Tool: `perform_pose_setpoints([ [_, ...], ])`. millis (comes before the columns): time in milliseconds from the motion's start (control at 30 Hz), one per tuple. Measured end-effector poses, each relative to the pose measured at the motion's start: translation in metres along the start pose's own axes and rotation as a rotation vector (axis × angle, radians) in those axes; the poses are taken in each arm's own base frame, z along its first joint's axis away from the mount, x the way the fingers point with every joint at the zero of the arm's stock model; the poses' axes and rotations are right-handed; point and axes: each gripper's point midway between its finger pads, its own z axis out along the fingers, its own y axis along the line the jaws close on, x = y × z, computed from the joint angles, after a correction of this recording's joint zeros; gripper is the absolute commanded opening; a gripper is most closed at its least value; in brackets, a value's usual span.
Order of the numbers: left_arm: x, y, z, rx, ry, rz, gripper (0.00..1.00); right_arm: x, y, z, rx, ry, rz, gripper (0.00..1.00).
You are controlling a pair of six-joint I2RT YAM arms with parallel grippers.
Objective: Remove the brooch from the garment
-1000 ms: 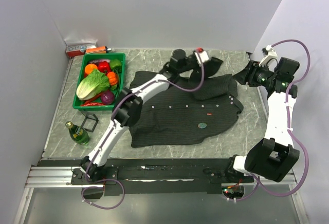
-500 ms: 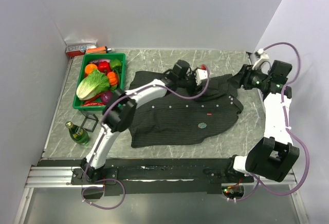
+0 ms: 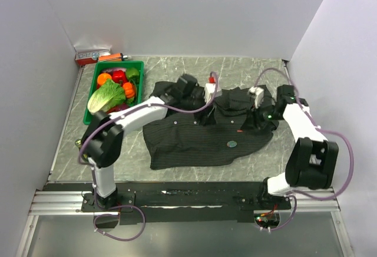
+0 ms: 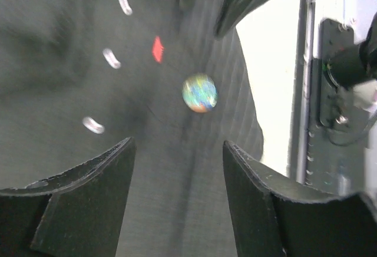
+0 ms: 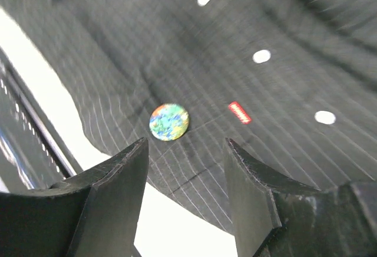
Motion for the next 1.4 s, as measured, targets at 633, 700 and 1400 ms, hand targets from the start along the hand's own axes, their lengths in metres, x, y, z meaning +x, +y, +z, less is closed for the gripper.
perform_pose_setpoints([
  [633,0.125,0.016,0.057,0.138,0.126,-0.641,0.59,0.074,0.013,0.074,-0.22,0.395,-0.102,0.63],
  [700,0.127,0.021,0.055,0.135,0.12,-0.659,0.59,0.078,0.014,0.077,-0.227,0.416,-0.125,0.63],
  [1400,0.132,0.036,0.049,0.131,0.111,-0.705,0.58,0.085,0.014,0.082,-0.128,0.442,-0.462,0.58],
])
